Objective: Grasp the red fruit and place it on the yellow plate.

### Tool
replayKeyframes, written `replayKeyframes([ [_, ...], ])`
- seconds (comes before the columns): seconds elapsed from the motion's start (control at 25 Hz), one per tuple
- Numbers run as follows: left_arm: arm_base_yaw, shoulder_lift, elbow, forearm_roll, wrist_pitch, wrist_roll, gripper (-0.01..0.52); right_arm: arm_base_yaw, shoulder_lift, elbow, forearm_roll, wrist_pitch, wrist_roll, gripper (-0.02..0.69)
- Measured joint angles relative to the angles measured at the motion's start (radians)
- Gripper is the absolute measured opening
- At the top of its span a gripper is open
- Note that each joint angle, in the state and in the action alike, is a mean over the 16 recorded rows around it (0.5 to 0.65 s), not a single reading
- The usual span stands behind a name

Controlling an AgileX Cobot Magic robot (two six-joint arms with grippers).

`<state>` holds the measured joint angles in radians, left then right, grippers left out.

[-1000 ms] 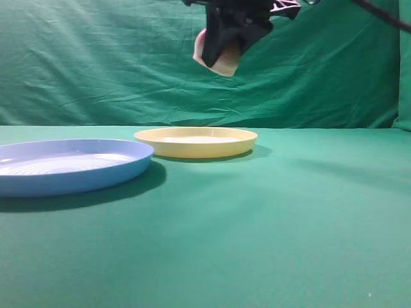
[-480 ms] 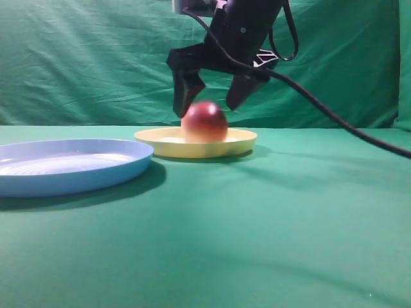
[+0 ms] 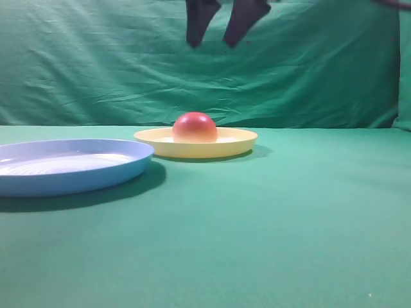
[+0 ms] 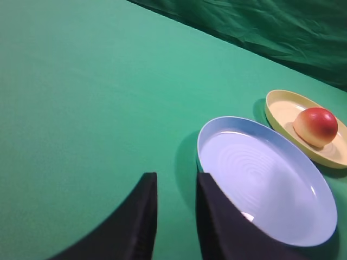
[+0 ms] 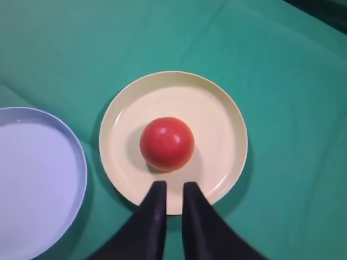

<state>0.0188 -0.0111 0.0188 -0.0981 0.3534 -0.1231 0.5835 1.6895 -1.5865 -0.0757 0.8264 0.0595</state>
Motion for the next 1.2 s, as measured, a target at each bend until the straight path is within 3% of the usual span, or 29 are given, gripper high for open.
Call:
replayKeyframes([
  [0.2,0.0,0.0,0.0,0.0,0.0,0.0,0.157,0.005,-0.175,0.165,0.006,-0.053,0.031,0.007],
  [0.64,0.0,0.0,0.0,0.0,0.0,0.0,0.157,0.012,-0.552,0.605,0.027,-0.221,0.038,0.0],
  [1.2,0.0,0.0,0.0,0.0,0.0,0.0,0.157,0.012,-0.785,0.812,0.032,-0.1,0.046,0.0],
])
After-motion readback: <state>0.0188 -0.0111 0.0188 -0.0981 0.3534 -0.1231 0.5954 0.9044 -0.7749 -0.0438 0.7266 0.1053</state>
